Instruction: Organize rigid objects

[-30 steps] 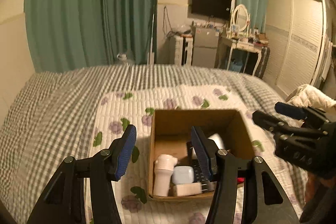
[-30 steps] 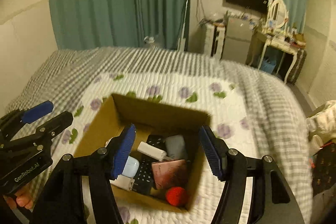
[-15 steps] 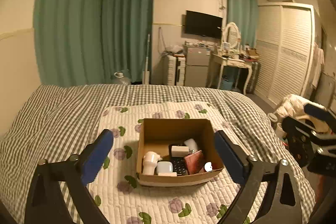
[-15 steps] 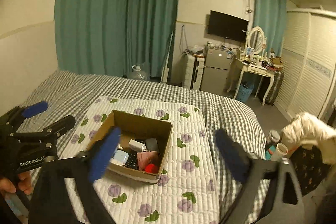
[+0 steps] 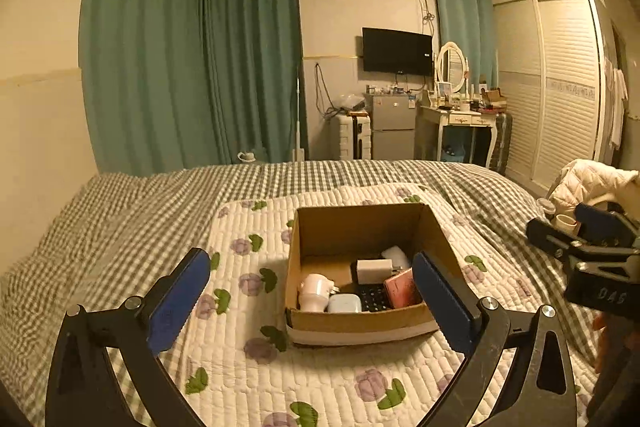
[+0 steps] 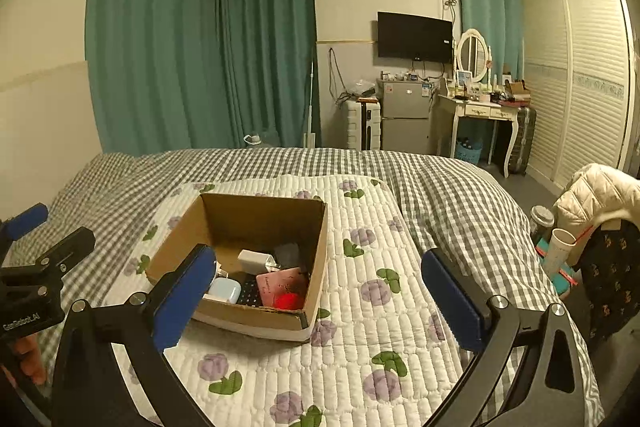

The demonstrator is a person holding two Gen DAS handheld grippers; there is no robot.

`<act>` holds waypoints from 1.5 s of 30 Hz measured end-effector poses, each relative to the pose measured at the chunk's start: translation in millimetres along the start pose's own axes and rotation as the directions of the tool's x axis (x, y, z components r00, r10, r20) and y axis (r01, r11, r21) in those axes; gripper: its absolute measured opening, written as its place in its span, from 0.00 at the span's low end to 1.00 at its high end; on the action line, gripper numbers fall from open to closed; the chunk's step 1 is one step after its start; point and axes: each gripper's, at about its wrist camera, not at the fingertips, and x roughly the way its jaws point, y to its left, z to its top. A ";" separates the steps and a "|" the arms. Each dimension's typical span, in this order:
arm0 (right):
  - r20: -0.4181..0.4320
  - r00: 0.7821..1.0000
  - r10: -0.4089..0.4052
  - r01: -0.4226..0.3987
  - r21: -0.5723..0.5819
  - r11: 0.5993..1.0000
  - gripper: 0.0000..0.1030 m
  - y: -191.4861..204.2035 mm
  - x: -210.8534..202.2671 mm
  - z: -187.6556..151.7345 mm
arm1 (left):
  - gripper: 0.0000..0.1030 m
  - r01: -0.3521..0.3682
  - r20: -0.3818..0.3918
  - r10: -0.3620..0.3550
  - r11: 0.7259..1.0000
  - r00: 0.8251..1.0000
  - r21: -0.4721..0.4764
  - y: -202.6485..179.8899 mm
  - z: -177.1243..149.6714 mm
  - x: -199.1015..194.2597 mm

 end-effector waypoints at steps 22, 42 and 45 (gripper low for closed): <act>-0.019 1.000 -0.016 0.016 -0.021 1.000 1.00 5.3 8.4 -5.5 | 1.00 0.006 -0.052 -0.006 1.000 0.999 -0.004 0.9 -8.9 10.0; -0.046 0.998 -0.033 0.031 -0.041 0.999 1.00 8.6 17.8 -13.1 | 1.00 -0.002 -0.076 0.000 1.000 0.997 -0.024 8.8 -7.2 12.6; -0.048 0.998 -0.038 0.036 -0.044 0.998 1.00 9.7 17.8 -12.5 | 1.00 -0.003 -0.081 0.001 1.000 0.997 -0.018 7.7 -8.2 11.8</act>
